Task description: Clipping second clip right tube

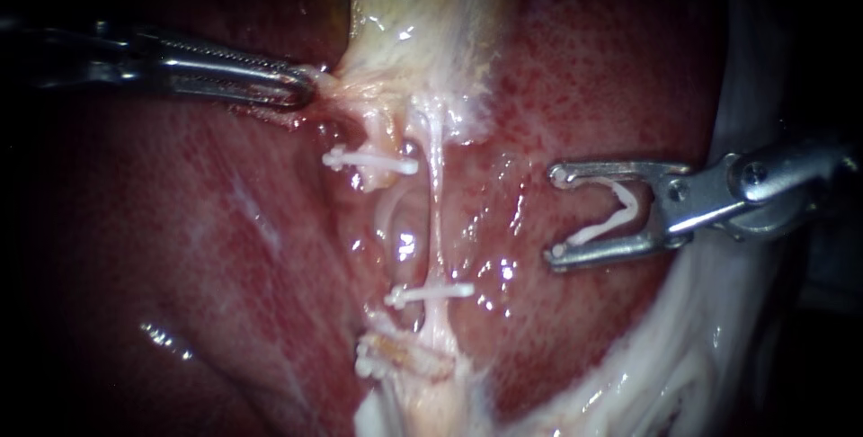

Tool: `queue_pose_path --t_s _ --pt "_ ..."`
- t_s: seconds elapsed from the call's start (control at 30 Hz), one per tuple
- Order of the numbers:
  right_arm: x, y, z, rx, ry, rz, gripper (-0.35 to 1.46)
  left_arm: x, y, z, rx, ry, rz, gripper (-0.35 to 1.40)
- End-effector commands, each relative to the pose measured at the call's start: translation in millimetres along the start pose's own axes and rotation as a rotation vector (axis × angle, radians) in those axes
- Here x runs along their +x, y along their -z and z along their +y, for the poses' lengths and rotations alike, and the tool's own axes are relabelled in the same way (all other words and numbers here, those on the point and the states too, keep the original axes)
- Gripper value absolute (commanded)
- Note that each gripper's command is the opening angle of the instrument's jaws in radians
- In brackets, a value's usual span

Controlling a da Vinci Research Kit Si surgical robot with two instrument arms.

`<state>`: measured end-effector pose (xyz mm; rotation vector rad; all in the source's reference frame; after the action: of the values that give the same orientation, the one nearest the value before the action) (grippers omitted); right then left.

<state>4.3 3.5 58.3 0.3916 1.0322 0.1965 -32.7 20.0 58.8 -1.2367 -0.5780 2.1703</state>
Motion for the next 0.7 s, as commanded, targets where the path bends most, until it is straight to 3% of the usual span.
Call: queue_pose_path --t_s 0.03,0.13,0.37,0.5,0.7 --pt "0.0 0.0 0.0 0.0 0.0 0.0 0.5 0.4 0.6 0.0 -0.003 0.003 0.0 -0.35" --pt "0.1 0.0 0.0 0.0 -0.001 0.0 0.5 1.8 2.7 0.0 0.003 0.011 0.001 -0.35" --pt "0.5 -0.2 -0.2 0.007 -0.001 0.008 0.5 5.3 8.0 0.6 0.028 0.014 0.051 -0.35" --pt "1.4 -1.2 -0.3 0.042 -0.06 0.054 0.5 5.6 8.5 1.0 0.032 0.012 0.058 -0.35" --pt "3.2 -4.3 -0.4 0.099 -0.212 0.072 0.5 5.0 7.7 1.0 0.038 0.009 0.058 -0.35"
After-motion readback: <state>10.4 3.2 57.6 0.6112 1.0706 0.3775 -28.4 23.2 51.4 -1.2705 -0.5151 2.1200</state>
